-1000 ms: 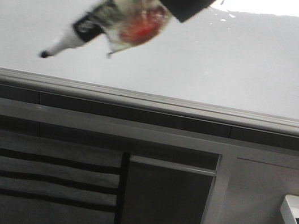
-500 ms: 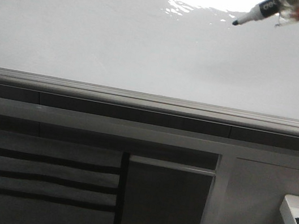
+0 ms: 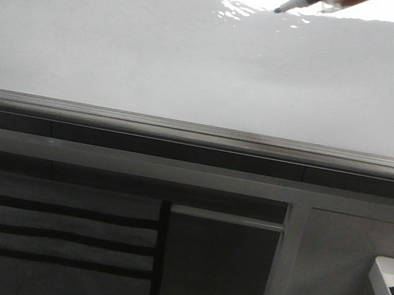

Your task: Write number 3 on whiteboard

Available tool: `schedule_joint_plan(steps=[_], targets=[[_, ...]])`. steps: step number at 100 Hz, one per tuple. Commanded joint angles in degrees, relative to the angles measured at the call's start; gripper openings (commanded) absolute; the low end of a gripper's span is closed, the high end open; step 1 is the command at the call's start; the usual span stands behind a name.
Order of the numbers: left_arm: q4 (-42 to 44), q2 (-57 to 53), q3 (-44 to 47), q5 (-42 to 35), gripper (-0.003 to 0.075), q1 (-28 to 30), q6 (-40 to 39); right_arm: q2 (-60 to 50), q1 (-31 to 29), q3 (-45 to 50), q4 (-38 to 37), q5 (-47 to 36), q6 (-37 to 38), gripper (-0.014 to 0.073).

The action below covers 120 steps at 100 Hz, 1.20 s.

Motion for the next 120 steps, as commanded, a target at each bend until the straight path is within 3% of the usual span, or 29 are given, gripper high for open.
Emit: schedule_joint_plan(steps=[1,36,66,81,97,120], targets=[[-2.3,-0.1,-1.5,-3.5,0.0409,0.3,-0.7,3.1,-0.3,-5.7,1.6,-1.9,0.0,-0.0037],[-2.3,-0.1,-1.5,-3.5,0.0409,0.3,-0.7,14.4,-0.3,-12.5,0.8,-9.0,0.0,-0.0037],[-2.3,-0.1,-1.5,-3.5,0.0409,0.3,-0.7,16.3,-0.5,-12.5,-6.2,-13.2,1.4,-0.0037],[-2.3,-0.1,-1.5,-3.5,0.0409,0.3,-0.7,15.3,-1.7,-12.6,-11.3,-9.8,5.6,-0.0037],[-2.3,-0.1,-1.5,-3.5,0.0409,0.3,-0.7,14.2,-1.3,-11.1,-9.5,-3.7,5.7,-0.0037],[-2.3,-0.1,-1.5,-3.5,0.0409,0.3,-0.7,18.8,1.6,-9.9,-9.0,-12.6,5.7,-0.0037]])
